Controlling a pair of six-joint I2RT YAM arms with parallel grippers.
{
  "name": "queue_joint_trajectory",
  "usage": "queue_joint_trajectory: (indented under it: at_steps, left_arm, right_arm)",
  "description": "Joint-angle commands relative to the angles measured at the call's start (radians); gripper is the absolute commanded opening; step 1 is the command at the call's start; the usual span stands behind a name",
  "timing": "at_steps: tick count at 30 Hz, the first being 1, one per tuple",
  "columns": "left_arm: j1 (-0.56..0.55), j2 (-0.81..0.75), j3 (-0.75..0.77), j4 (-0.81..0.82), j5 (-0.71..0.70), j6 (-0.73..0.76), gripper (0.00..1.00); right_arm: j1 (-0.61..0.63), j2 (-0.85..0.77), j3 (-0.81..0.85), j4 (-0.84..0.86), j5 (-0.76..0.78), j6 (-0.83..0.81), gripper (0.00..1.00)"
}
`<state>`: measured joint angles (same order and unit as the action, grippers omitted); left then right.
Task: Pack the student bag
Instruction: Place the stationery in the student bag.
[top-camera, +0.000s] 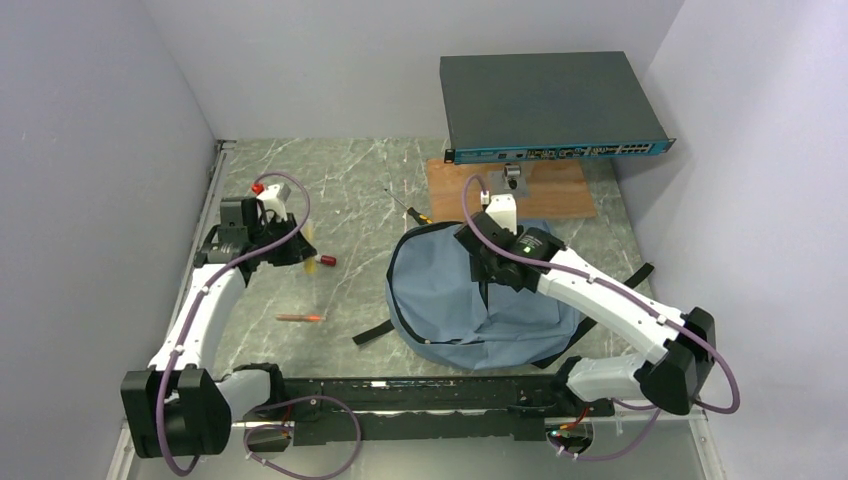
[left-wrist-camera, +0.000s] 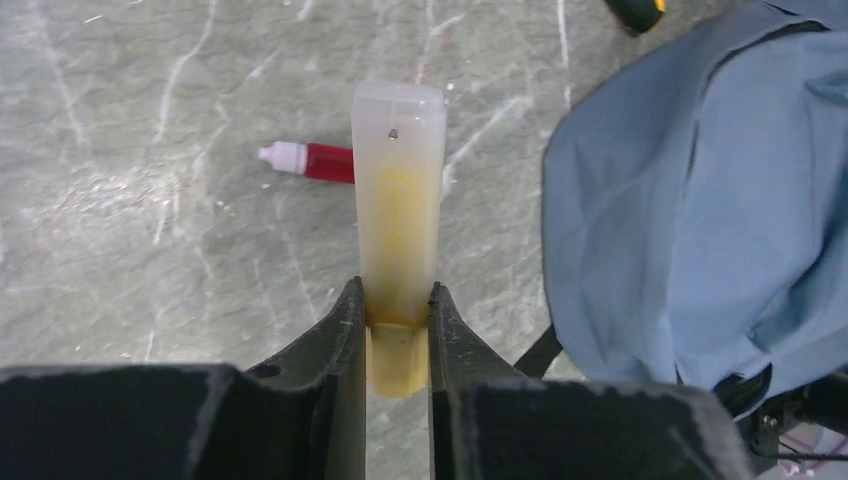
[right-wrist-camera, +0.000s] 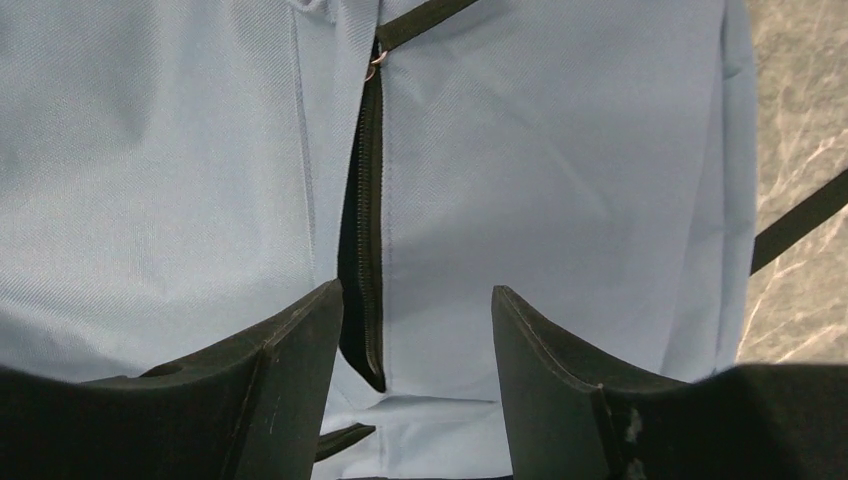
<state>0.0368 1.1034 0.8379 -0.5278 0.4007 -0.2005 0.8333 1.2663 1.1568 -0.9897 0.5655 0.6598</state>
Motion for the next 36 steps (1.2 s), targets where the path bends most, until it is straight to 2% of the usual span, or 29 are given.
queue_joint_trajectory:
  at_steps: [1, 9, 11, 14, 15, 16, 18, 21, 25, 28, 31, 34, 36]
  left_arm:
    - [-0.03, -0.034, -0.006, 0.045, 0.088, 0.015, 0.0]
    - [-0.093, -0.053, -0.008, 0.053, 0.111, 0.03, 0.0]
    - [-0.098, -0.054, -0.009, 0.063, 0.132, 0.031, 0.0]
    - [-0.128, -0.068, -0.016, 0.1, 0.175, 0.011, 0.0]
    - [-0.146, -0.075, -0.02, 0.119, 0.186, -0.003, 0.0]
    - [-0.173, -0.081, -0.026, 0.14, 0.2, -0.026, 0.0]
    - [-0.237, -0.092, -0.044, 0.208, 0.229, -0.099, 0.0]
    - [-0.383, -0.077, -0.104, 0.429, 0.286, -0.289, 0.0]
    - [-0.596, 0.052, -0.086, 0.738, 0.342, -0.503, 0.0]
    - [-0.717, 0.203, -0.002, 0.782, 0.38, -0.565, 0.0]
    - [-0.79, 0.393, 0.127, 0.736, 0.454, -0.598, 0.0]
    - [-0.817, 0.513, 0.202, 0.728, 0.512, -0.642, 0.0]
    - [-0.818, 0.559, 0.215, 0.788, 0.528, -0.701, 0.0]
  right_arm:
    - [0.013, 0.058, 0.006, -0.011, 0.021, 0.071, 0.58]
    - [0.033, 0.151, -0.02, -0.018, 0.152, 0.106, 0.54]
    - [0.035, 0.174, -0.005, -0.063, 0.19, 0.131, 0.41]
    - [0.044, 0.165, 0.01, -0.094, 0.216, 0.129, 0.1]
    - [0.048, 0.151, 0.008, -0.082, 0.205, 0.109, 0.02]
    - [0.053, 0.131, 0.004, -0.061, 0.182, 0.079, 0.0]
    - [0.063, 0.087, -0.009, 0.004, 0.118, 0.003, 0.0]
    - [0.064, 0.029, -0.024, 0.048, 0.073, -0.032, 0.0]
    - [0.064, -0.032, -0.029, 0.115, 0.008, -0.086, 0.0]
    - [0.064, -0.092, -0.056, 0.178, -0.03, -0.115, 0.0]
    - [0.061, -0.136, -0.084, 0.217, -0.044, -0.119, 0.0]
    - [0.062, -0.174, -0.106, 0.264, -0.073, -0.146, 0.0]
    - [0.061, -0.186, -0.108, 0.275, -0.083, -0.16, 0.0]
